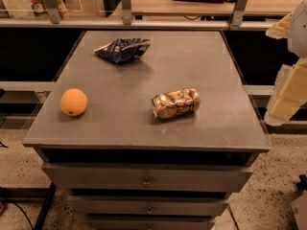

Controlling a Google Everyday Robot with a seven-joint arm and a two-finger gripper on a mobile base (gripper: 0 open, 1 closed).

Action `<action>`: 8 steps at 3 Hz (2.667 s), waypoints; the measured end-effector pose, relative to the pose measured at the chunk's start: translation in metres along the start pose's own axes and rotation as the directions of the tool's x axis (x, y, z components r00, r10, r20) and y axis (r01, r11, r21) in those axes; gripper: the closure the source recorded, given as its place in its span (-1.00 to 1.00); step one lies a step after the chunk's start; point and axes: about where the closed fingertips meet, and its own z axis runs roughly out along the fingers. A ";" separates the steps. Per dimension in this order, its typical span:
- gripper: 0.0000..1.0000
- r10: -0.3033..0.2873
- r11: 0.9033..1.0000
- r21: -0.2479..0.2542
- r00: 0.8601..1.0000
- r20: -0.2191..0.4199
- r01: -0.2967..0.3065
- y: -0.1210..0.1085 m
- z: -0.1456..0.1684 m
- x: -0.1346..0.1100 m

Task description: Place orange can upright

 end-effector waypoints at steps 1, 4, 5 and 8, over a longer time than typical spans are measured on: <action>-1.00 0.000 1.000 0.000 1.000 0.000 0.000 0.000 0.000 0.000; -1.00 -0.038 0.999 0.028 0.999 0.011 0.038 0.001 0.065 -0.048; -1.00 -0.051 0.998 0.038 0.999 -0.001 0.051 0.001 0.085 -0.059; -1.00 -0.160 0.987 -0.020 0.986 0.048 0.161 -0.007 0.133 -0.085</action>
Offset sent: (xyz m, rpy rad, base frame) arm 0.0245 0.0288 -0.0304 0.0120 0.0167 0.0154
